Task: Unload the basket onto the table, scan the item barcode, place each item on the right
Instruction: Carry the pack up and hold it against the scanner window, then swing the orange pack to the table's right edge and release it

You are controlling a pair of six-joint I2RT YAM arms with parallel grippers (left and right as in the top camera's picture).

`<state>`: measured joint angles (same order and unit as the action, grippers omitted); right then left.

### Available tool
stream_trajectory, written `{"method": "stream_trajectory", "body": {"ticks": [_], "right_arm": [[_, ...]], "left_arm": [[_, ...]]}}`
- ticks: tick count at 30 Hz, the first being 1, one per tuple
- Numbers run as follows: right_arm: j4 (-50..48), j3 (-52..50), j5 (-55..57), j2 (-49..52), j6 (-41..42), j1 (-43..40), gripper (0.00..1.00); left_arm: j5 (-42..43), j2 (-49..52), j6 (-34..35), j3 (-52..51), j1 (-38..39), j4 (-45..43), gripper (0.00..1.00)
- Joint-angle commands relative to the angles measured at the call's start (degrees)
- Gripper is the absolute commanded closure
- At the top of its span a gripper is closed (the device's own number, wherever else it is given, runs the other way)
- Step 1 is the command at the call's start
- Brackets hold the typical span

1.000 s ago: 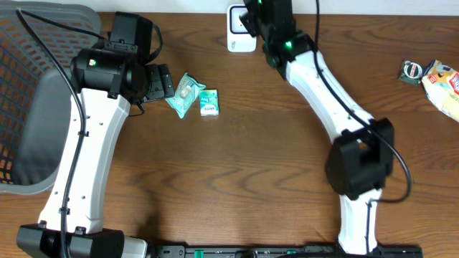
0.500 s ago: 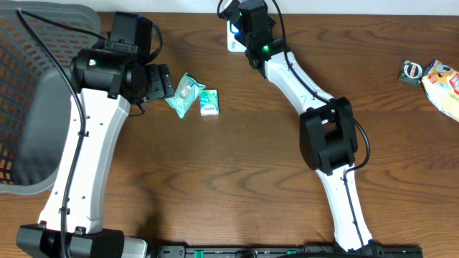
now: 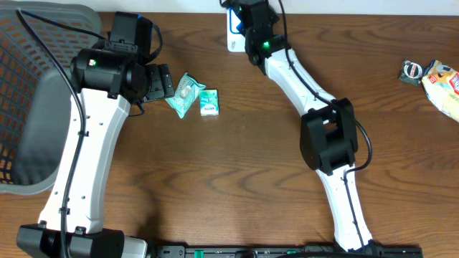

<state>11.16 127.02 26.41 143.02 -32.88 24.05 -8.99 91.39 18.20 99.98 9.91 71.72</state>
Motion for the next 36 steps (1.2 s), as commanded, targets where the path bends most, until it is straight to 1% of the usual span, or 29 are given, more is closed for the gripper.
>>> {"method": "stream_trajectory", "body": {"ticks": [1,5,9,13,15,19,23,24,25,26,29,31,32,36], "right_arm": [[4.2,4.5,4.8,-0.7,8.1,-3.6,0.99],[16.5,9.3,4.8,-0.7,14.3,-8.5,0.99],[28.2,11.6,5.7,-0.7,15.1,-14.1,0.99],[39.1,11.6,8.0,-0.7,15.3,-20.4,0.99],[44.2,11.3,8.0,-0.6,17.2,-24.3,0.99],[49.8,10.1,6.9,-0.6,21.3,-30.9,0.99],[52.9,9.0,2.1,-0.6,21.6,-36.1,0.98],[53.2,9.0,1.2,-0.6,22.0,-36.9,0.93],[53.6,8.9,-0.3,-0.6,22.8,-38.0,0.82],[53.7,8.9,-2.1,-0.6,23.5,-38.8,0.66],[54.1,8.9,-9.9,-0.6,23.7,-40.6,0.25],[54.2,8.9,-14.0,-0.6,23.7,-41.0,0.05],[54.3,8.9,-15.6,-0.6,23.7,-41.0,0.01],[54.3,8.9,-21.6,-0.6,23.7,-40.2,0.01]], "left_arm": [[-0.7,-0.1,0.5,-0.2,-0.1,0.1,0.02],[-0.7,-0.1,0.5,-0.2,-0.1,0.1,0.02],[-0.7,-0.1,0.5,-0.2,-0.1,0.1,0.02],[-0.7,-0.1,0.5,-0.2,-0.1,0.1,0.02],[-0.7,-0.1,0.5,-0.2,-0.1,0.1,0.02],[-0.7,-0.1,0.5,-0.2,-0.1,0.1,0.02],[-0.7,-0.1,0.5,-0.2,-0.1,0.1,0.02],[-0.7,-0.1,0.5,-0.2,-0.1,0.1,0.03],[-0.7,-0.1,0.5,-0.2,-0.1,0.1,0.02],[-0.7,-0.1,0.5,-0.2,-0.1,0.1,0.02],[-0.7,-0.1,0.5,-0.2,-0.1,0.1,0.02],[-0.7,-0.1,0.5,-0.2,-0.1,0.1,0.02],[-0.7,-0.1,0.5,-0.2,-0.1,0.1,0.02],[-0.7,-0.1,0.5,-0.2,-0.1,0.1,0.02]]}}
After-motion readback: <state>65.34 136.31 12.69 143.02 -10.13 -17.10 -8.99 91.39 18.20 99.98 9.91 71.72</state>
